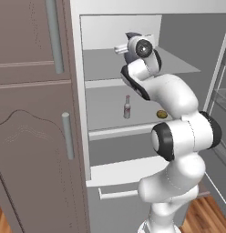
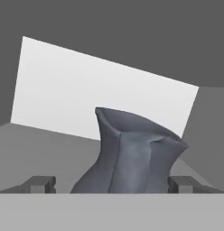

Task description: Move the bottled drink and potato from the top shelf to the second highest shelf to make space. Then, place the pitcher from the counter on the cleared top shelf.

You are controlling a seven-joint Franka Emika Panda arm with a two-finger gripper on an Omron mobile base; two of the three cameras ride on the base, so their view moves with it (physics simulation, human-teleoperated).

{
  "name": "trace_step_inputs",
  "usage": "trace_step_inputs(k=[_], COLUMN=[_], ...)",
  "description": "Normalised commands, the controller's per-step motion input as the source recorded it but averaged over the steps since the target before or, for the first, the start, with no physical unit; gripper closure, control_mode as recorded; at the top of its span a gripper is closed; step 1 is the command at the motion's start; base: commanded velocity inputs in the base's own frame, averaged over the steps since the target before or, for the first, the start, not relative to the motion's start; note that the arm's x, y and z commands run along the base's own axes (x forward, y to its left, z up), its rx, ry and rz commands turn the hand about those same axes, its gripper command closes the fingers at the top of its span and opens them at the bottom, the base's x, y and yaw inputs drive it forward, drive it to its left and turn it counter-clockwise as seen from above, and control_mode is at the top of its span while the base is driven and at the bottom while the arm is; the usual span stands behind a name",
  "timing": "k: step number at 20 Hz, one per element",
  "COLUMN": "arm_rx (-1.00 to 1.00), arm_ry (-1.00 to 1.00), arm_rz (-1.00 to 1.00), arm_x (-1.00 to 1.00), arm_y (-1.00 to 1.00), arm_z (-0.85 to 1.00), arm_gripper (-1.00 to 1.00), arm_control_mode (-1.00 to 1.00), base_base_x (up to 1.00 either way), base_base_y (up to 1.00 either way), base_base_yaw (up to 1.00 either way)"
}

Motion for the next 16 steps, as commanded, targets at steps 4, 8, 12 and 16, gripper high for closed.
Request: trace_step_inputs(k=[4,8,12,16], arm_rx=[0.0,0.09,0.17,0.17], arm_ry=[0.0,0.0,0.0,0.0], arm_rz=[0.0,-0.01,0.0,0.0], arm_x=[-0.1,-0.29,-0.31,-0.35], arm_y=[0.0,0.0,0.0,0.01], arm_z=[-0.28,-0.25,-0.01,0.03], arm_gripper=[-1.0,-1.0,-1.0,-1.0], arm_control_mode=[-1.0,-1.0,-1.0,-1.0], base_base_x=[0.0,0.0,0.0,0.0], base_base_y=[0.0,0.0,0.0,0.0], base_base_yaw=[0.0,0.0,0.0,0.0])
